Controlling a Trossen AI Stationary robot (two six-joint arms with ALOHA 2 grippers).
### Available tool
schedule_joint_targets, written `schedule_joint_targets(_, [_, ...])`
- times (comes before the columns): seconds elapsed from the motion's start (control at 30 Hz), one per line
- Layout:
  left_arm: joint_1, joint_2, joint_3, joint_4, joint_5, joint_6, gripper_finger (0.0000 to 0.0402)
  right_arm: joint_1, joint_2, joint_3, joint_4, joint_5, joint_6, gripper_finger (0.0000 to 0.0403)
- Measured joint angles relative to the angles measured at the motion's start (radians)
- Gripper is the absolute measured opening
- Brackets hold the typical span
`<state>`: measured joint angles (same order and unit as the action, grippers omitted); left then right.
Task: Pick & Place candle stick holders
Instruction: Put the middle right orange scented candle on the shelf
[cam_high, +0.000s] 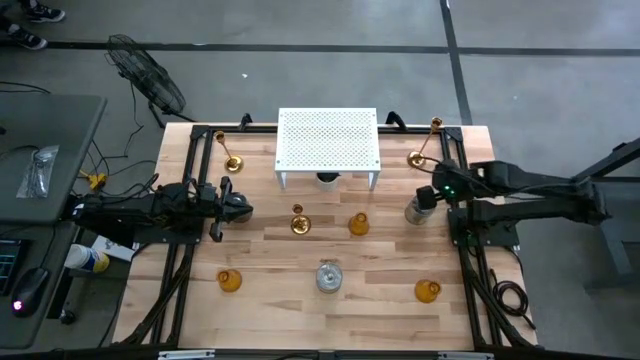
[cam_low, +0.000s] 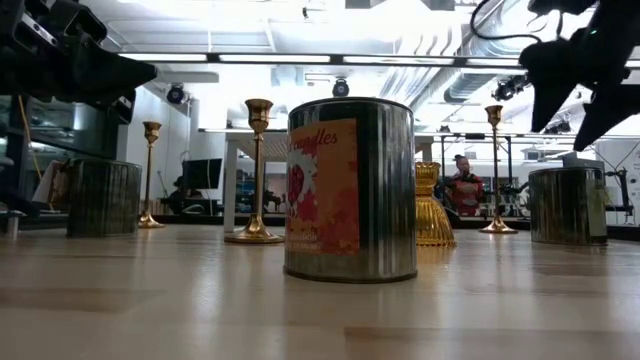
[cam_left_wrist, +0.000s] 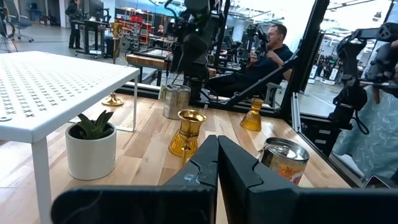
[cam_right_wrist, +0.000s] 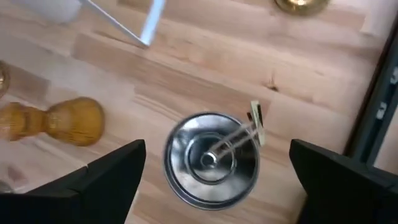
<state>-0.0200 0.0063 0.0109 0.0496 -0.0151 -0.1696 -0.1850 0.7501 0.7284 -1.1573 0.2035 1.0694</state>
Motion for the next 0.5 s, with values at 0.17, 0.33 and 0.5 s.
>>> schedule_joint_targets(0.17, [0.000,0.000,0.000,0.000,0.000,0.000,0.0000,-0.001,0.092,0.000,-0.005,-0.028,0.054,0.0385])
schedule_joint_targets(0.33, [0.000,0.000,0.000,0.000,0.000,0.000,0.0000,-0.001,0.172,0.000,-0.005,-0.054,0.105,0.0398])
schedule_joint_targets(0.5, [0.000,0.000,0.000,0.000,0.000,0.000,0.0000,-0.001,0.220,0.000,0.042,-0.076,0.149,0.0400])
